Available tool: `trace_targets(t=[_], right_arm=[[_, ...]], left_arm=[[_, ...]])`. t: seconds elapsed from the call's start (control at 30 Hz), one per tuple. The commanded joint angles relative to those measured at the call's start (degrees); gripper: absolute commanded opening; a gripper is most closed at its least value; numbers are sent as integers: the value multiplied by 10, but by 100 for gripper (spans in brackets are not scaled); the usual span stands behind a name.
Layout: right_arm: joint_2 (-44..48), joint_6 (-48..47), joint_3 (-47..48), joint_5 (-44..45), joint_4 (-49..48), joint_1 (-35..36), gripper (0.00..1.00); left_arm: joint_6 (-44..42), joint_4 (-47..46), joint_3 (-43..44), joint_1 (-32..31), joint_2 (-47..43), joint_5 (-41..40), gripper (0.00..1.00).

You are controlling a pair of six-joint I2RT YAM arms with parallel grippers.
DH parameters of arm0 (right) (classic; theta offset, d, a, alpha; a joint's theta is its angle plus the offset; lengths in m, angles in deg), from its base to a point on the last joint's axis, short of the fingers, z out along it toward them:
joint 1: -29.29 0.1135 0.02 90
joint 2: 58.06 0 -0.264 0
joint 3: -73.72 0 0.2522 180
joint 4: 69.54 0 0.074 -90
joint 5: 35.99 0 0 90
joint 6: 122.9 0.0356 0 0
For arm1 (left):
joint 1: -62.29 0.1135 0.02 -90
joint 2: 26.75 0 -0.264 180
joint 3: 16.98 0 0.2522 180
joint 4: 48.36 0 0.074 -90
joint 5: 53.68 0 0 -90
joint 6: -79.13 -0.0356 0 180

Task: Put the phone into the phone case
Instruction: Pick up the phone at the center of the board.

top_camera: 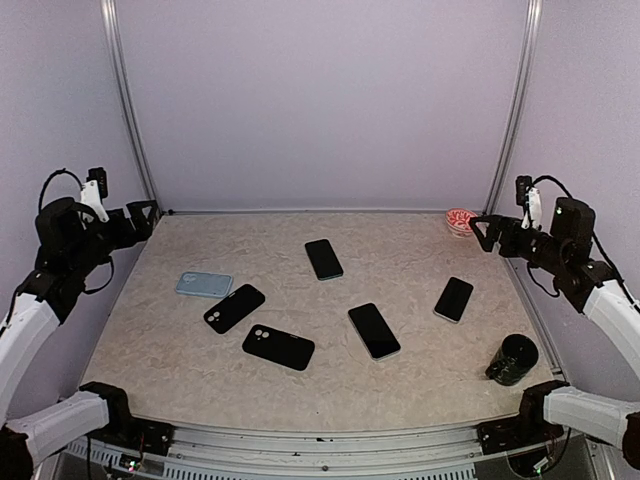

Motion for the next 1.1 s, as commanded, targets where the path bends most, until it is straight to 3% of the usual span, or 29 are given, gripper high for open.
trace_targets(t=[0.0,0.17,0.27,0.67,1.07], right_arm=[[1,43,11,-28,-18,7,100],[30,60,-4,-79,-50,7,100],[42,70,-11,-55,-52,7,100],[-20,34,14,-95,-14,22,100],[-85,10,40,-20,10,126,100]], left_arm=[[3,-17,-6,5,-5,-6,99],[4,-19,-6,6,-10,-7,99],[6,-18,-7,6,-9,-1,99],[-19,22,28,-3,31,107,99],[11,66,46,-143,67,17,99]])
